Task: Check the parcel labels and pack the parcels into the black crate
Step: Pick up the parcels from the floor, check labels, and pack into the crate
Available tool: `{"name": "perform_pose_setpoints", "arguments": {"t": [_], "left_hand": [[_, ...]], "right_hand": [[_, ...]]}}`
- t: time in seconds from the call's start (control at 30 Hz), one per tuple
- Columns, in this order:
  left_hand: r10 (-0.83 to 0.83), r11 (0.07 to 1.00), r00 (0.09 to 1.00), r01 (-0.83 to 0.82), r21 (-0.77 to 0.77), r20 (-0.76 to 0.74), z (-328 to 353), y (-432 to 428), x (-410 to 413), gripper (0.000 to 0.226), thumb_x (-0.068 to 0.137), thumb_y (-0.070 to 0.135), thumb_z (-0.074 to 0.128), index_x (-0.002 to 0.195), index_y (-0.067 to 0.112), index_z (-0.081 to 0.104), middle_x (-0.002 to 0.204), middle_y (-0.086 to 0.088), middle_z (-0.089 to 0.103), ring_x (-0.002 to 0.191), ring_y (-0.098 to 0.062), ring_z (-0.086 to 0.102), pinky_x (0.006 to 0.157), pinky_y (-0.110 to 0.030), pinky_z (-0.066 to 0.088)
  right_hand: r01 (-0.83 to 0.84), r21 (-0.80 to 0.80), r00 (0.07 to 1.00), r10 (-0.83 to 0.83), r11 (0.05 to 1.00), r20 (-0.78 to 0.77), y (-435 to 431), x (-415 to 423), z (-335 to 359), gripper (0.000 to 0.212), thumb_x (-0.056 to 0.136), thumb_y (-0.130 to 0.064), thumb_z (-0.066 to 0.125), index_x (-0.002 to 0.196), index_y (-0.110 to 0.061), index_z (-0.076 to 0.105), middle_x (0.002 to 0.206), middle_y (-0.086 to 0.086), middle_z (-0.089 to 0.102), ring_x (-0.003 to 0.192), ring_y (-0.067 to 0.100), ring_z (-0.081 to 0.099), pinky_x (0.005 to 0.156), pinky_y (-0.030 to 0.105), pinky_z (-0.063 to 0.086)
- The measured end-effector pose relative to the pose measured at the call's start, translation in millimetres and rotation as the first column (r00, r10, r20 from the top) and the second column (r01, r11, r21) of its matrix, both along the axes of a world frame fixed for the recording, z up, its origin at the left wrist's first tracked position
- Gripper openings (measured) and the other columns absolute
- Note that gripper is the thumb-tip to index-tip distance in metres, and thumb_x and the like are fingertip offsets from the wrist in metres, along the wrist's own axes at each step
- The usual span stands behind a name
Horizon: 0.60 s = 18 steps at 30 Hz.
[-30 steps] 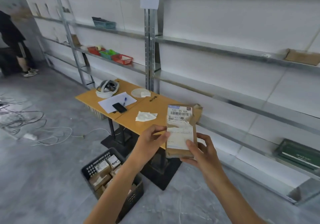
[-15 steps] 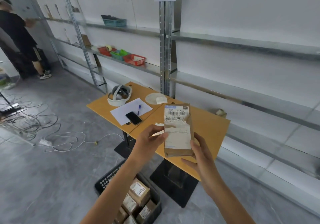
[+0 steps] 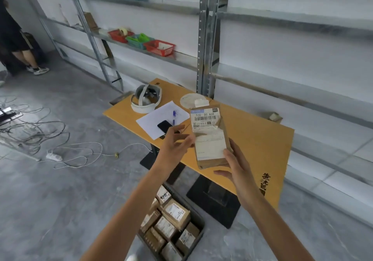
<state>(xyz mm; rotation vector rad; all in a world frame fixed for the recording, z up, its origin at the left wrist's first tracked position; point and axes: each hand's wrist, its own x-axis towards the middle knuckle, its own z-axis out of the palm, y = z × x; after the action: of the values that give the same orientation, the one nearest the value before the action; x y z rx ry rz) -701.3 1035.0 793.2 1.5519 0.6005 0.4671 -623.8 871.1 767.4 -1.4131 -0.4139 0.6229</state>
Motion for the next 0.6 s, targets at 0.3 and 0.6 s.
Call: {"name": "perform_pose_setpoints", "arguments": {"t": [0.3,0.6], "left_hand": [[-0.179,0.980,0.972,0.190,0.062,-0.154,-19,132,-22,0.035,0.086,0.038,0.061,0.117,0.027,0.047,0.100,0.002,0.065,0.086,-0.016,0.068,0.075,-0.038,0.056],[-0.355,0.919,0.893,0.277,-0.281,-0.278,-103,213,-43,0.044,0.082,0.013,0.069,0.116,0.011,0.042,0.114,-0.012,0.061,0.101,-0.021,0.065,0.080,-0.036,0.058]], "right_hand": [[0.122,-0.012,0.981,-0.122,0.992,-0.150,101,-58,-27,0.036,0.096,-0.025,0.048,0.131,-0.027,0.051,0.113,0.005,0.067,0.089,0.013,0.065,0.063,0.024,0.055],[0.021,-0.168,0.957,-0.068,0.986,-0.282,147,-71,-102,0.032,0.093,-0.026,0.051,0.123,-0.034,0.056,0.095,-0.008,0.070,0.082,0.004,0.065,0.063,0.019,0.052]]}}
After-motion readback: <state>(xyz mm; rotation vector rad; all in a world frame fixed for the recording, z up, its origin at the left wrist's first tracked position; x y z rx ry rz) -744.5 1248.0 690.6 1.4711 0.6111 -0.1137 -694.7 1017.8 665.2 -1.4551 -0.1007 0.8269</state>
